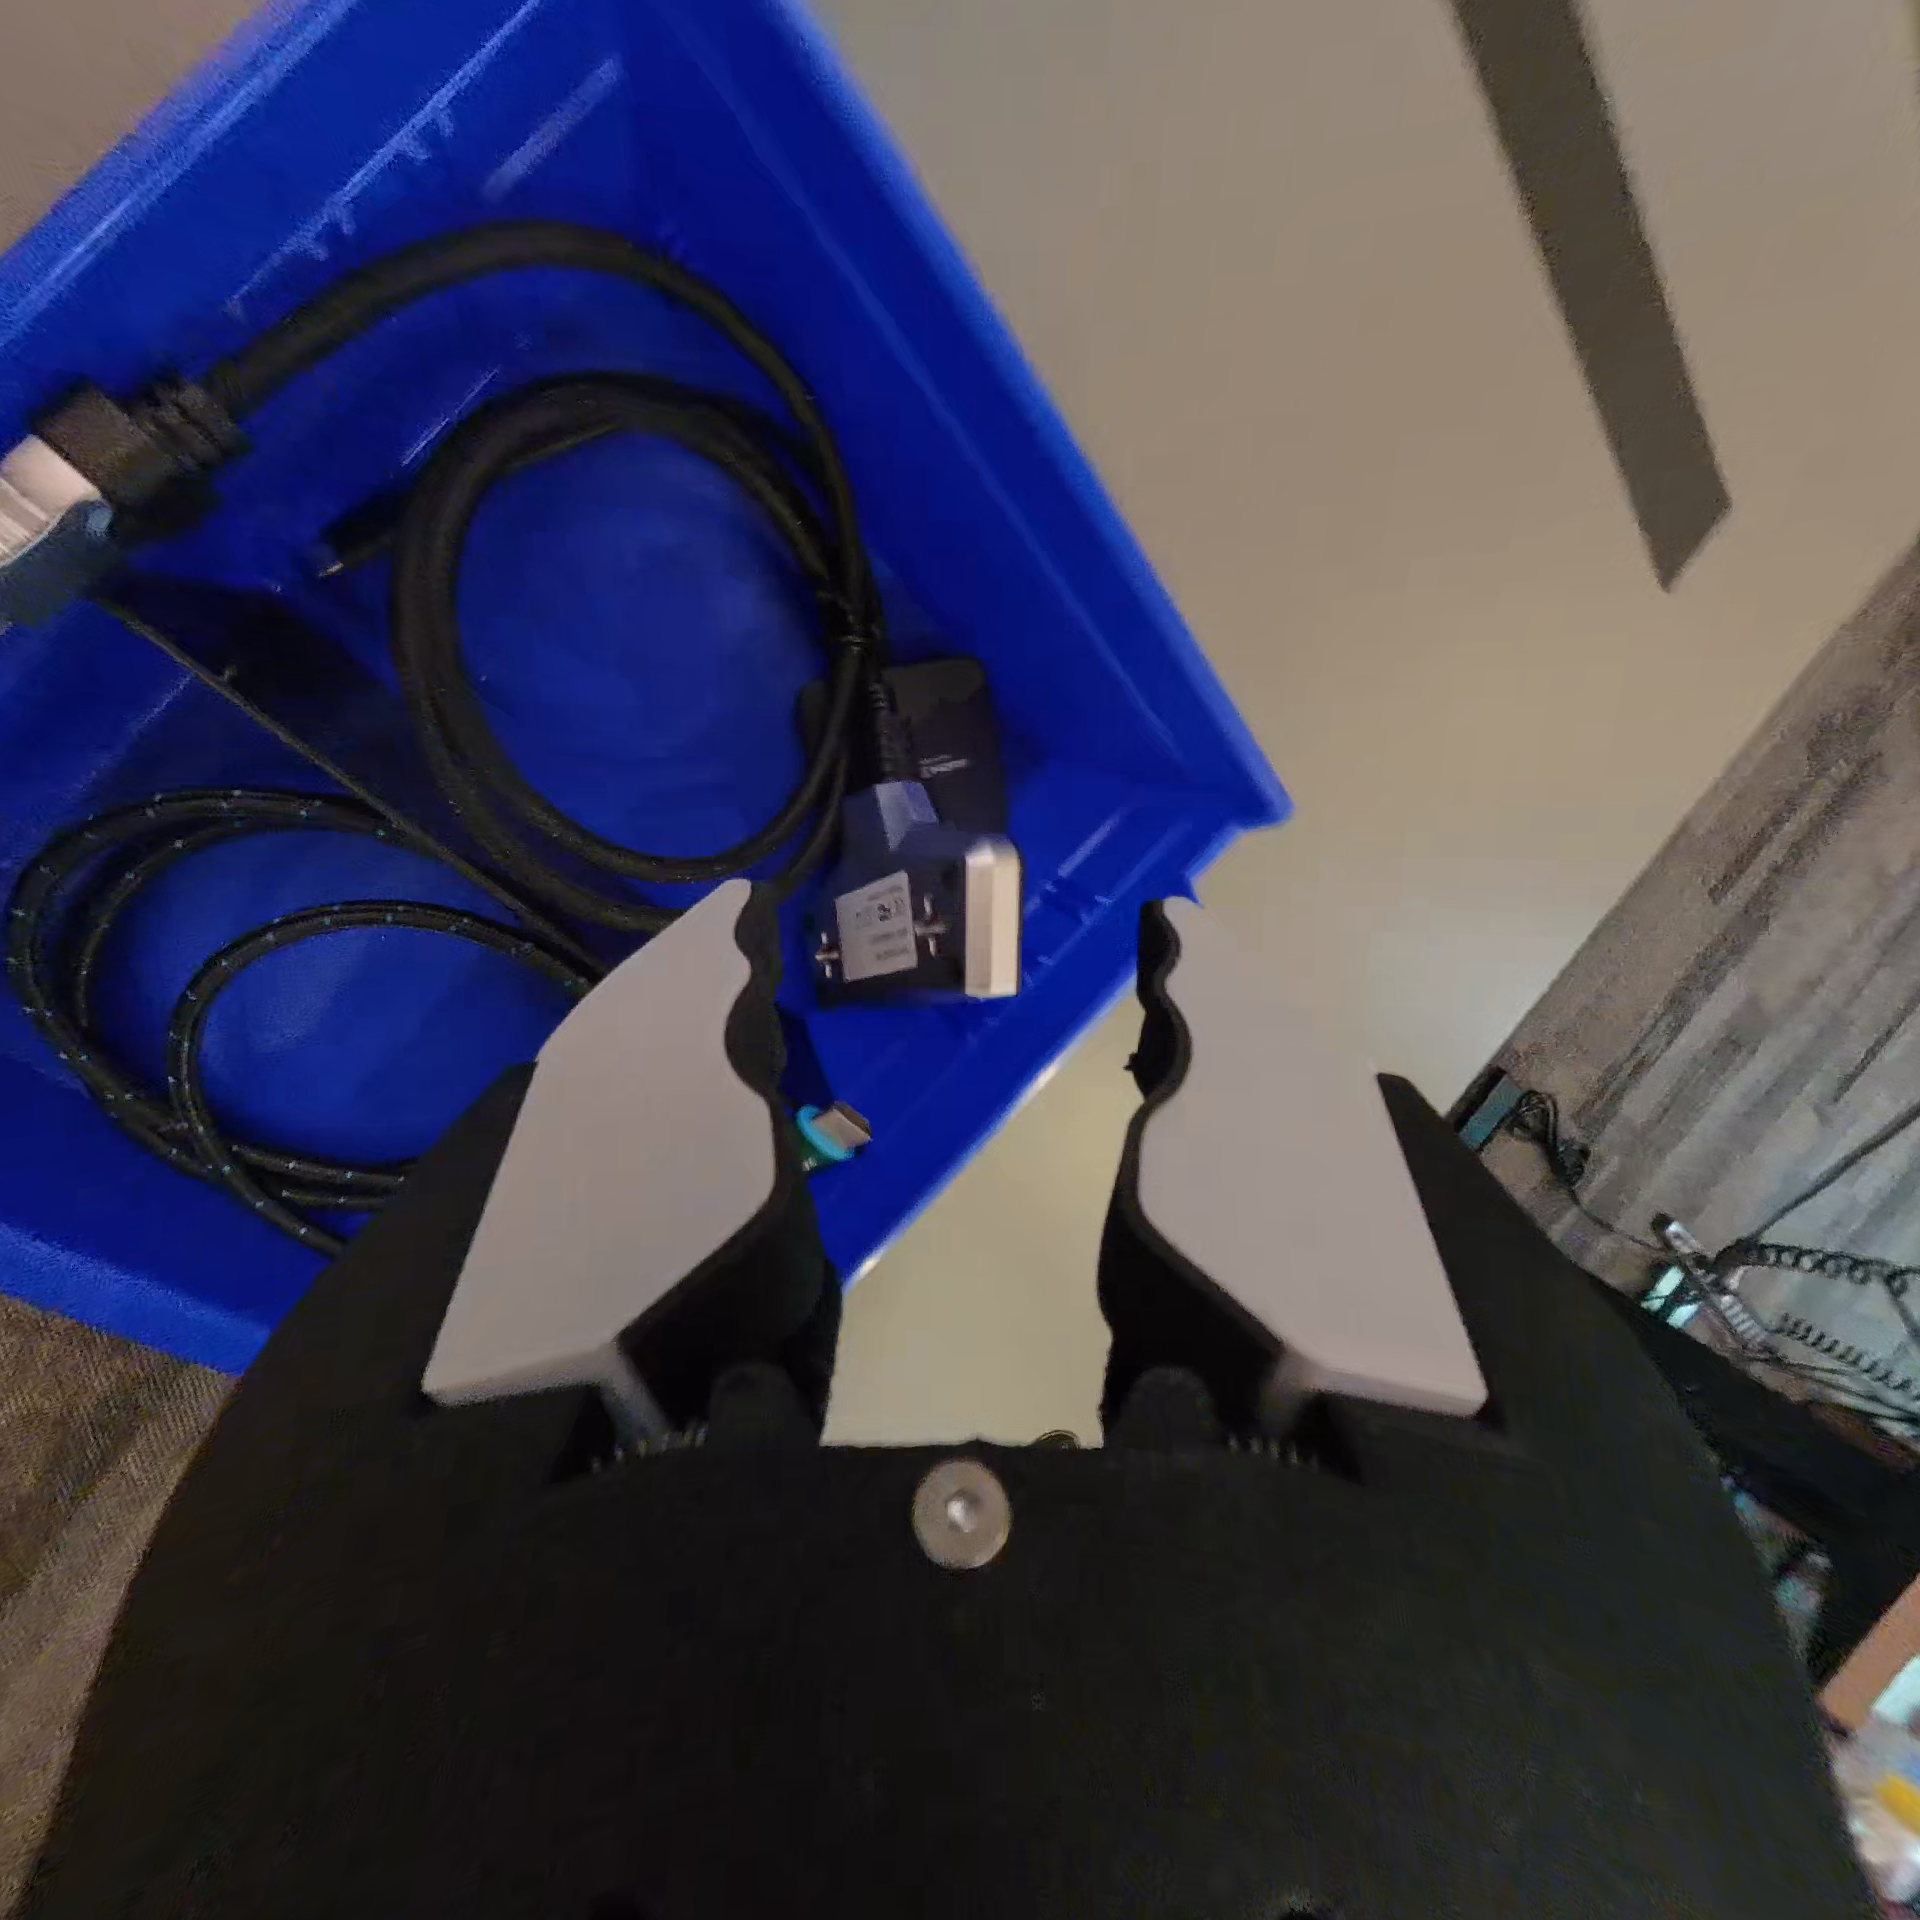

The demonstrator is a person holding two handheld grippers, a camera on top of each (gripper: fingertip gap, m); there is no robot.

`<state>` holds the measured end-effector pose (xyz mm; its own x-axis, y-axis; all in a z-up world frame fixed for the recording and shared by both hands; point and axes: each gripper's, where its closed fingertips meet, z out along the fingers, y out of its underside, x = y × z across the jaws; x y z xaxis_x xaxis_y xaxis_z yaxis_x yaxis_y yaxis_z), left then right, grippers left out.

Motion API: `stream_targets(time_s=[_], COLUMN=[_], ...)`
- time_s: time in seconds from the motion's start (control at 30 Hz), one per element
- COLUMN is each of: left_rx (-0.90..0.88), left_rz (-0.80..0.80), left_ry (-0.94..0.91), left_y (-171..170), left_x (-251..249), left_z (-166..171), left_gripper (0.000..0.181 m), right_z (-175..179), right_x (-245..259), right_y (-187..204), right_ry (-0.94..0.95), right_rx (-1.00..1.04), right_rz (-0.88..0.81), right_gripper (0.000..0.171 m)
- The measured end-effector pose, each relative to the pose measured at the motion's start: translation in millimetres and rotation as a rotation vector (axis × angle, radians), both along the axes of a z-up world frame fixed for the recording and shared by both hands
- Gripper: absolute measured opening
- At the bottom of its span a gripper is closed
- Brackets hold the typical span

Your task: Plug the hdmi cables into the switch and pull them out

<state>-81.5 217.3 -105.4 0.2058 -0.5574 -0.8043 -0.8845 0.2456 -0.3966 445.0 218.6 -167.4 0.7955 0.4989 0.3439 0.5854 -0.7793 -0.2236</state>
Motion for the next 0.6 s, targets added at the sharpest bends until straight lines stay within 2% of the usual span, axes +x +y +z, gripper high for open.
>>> stream_targets(time_s=[0.03, 0.17, 0.27, 0.33, 0.4, 0.5, 0.57, 0.6], left_rx=[-0.003, -0.081, -0.242, -0.376, -0.532, -0.696, -0.766, -0.805], left_rz=[0.039, 0.237, 0.417, 0.550, 0.583, 0.600, 0.621, 0.620], left_ry=[-0.005, -0.055, -0.122, -0.178, -0.230, -0.282, -0.306, -0.305], left_y=[7, 39, 55, 59, 52, 43, 42, 39], left_x=[-12, -78, -133, -167, -179, -181, -182, -180], left_z=[3, 1, -21, -42, -66, -98, -116, -126], left_gripper=[0.044, 0.055, 0.065, 0.066, 0.063, 0.070, 0.068, 0.059], right_z=[7, 8, -8, -20, -31, -47, -53, -56], right_x=[4, 26, 35, 38, 34, 20, 20, 20], right_y=[-3, -30, -54, -69, -79, -88, -88, -90], right_ry=[0.015, 0.085, 0.167, 0.193, 0.258, 0.378, 0.406, 0.427], right_rx=[0.030, 0.030, -0.029, -0.065, -0.074, -0.108, -0.092, -0.097], right_rz=[-0.028, -0.156, -0.250, -0.267, -0.262, -0.258, -0.273, -0.283], right_gripper=[0.066, 0.066, 0.072, 0.073, 0.067, 0.065, 0.060, 0.056])
